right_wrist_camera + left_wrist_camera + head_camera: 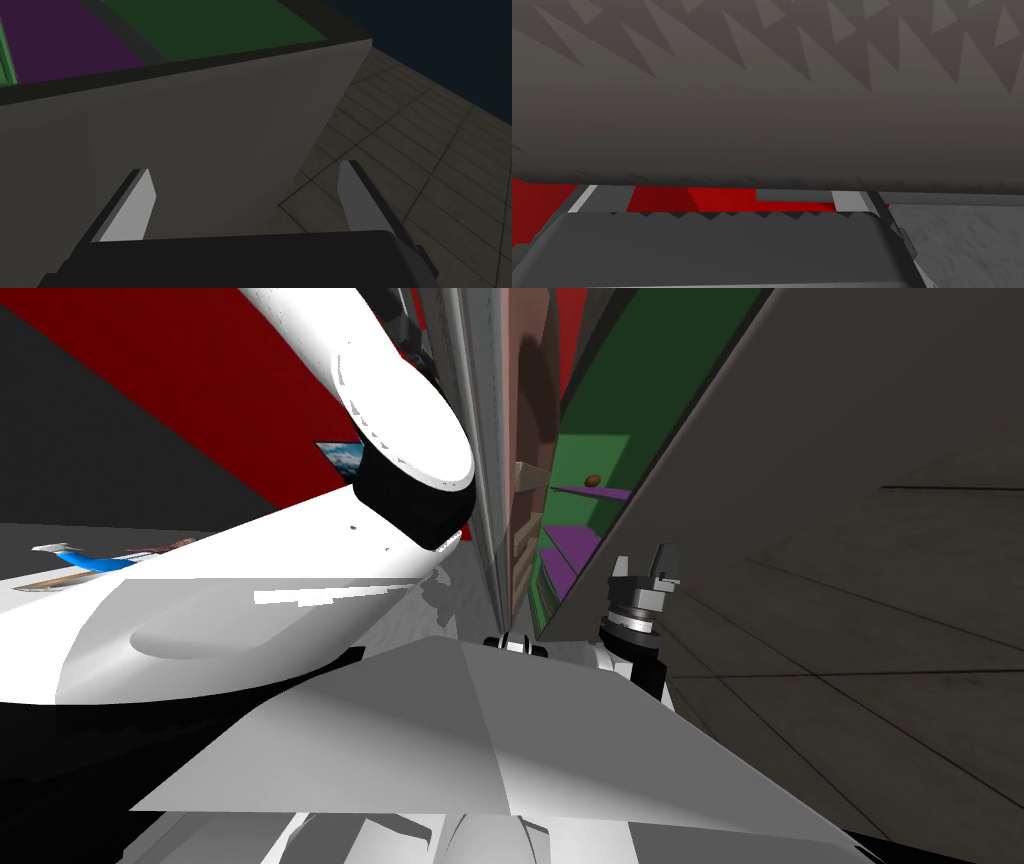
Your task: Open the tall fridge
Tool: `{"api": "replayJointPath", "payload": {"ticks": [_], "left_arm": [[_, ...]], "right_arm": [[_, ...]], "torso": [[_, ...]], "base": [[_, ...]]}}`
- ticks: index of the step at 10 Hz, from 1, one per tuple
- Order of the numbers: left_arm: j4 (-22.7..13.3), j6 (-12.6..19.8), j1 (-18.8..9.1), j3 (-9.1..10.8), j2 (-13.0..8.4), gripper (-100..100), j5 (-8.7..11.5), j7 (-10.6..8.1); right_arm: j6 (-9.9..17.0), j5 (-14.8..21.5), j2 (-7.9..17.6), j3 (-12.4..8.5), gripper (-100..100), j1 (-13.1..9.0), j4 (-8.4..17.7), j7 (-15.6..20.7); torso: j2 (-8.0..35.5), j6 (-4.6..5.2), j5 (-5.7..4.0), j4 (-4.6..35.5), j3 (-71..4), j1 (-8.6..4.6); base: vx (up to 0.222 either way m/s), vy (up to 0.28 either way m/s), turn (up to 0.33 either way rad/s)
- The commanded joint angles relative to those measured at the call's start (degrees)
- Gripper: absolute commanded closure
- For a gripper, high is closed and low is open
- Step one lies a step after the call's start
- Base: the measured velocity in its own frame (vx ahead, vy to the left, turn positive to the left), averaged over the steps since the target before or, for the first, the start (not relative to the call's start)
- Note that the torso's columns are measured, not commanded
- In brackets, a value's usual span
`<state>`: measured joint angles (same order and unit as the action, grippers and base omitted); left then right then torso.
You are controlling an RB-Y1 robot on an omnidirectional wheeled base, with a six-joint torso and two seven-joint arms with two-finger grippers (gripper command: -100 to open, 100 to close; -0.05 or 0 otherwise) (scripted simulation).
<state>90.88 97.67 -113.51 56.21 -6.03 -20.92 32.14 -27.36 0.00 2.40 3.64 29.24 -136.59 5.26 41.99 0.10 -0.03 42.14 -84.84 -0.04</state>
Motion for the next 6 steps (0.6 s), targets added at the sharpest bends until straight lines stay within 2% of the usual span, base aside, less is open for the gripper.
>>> {"api": "replayJointPath", "payload": {"ticks": [1, 2, 4, 6], "left_arm": [[0.8, 2.5, -1.5, 1.65, 0.2, 100, 0.4, 1.17], [0.8, 2.5, -1.5, 1.65, 0.2, 100, 0.4, 1.17], [1.5, 4.9, -3.1, 3.23, 0.4, 100, 0.8, 2.34], [2.3, 7.3, -4.7, 4.8, 0.6, 100, 1.3, 3.52]], "right_arm": [[0.0, 0.0, 0.0, 0.0, 0, 0.0, 0.0, 0.0], [0.0, 0.0, 0.0, 0.0, 0, 0.0, 0.0, 0.0], [0.0, 0.0, 0.0, 0.0, 0, 0.0, 0.0, 0.0], [0.0, 0.0, 0.0, 0.0, 0, 0.0, 0.0, 0.0]], "torso": [[0.1, 0.04, -0.1, 0.1, 0.1, -0.11], [-0.1, 0.11, -0.21, 0.2, -0.1, 0.0], [0.0, 0.1, -0.2, 0.3, -0.1, 0.04], [0.0, 0.02, -0.37, 0.4, -0.1, -0.4]], "base": [[0.102, 0.118, -0.051], [0.088, 0.208, -0.037], [0.085, 0.278, -0.05], [0.188, 0.273, -0.053]]}}
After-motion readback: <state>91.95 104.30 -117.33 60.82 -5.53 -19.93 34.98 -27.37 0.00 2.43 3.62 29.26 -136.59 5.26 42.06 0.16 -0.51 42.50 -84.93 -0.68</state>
